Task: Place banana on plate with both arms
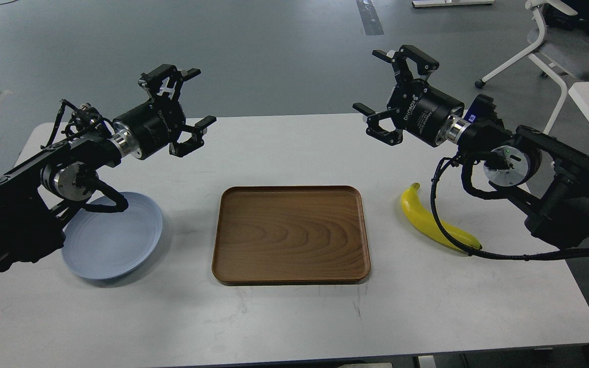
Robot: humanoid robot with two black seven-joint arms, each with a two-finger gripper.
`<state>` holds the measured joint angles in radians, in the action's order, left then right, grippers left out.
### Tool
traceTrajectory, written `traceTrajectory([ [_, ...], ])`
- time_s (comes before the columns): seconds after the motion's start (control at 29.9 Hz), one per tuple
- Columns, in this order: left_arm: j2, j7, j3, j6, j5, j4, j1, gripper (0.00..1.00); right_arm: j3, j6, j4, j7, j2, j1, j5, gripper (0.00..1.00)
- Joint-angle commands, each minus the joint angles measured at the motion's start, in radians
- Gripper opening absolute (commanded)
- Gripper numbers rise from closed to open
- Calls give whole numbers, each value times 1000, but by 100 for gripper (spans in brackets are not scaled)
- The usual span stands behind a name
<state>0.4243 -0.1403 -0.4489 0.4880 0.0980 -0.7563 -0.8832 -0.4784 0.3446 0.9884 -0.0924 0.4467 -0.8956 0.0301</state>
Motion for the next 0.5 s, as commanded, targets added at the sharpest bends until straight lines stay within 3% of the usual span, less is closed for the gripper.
traceTrajectory([
  [0.0,-7,-13,1,1,-1,-5,27,98,4,-62,-39,0,-19,6,-1,100],
  [0.47,-21,-10,-74,-9,-38,-6,55,98,6,-56,-45,2,-13,1,-1,100],
])
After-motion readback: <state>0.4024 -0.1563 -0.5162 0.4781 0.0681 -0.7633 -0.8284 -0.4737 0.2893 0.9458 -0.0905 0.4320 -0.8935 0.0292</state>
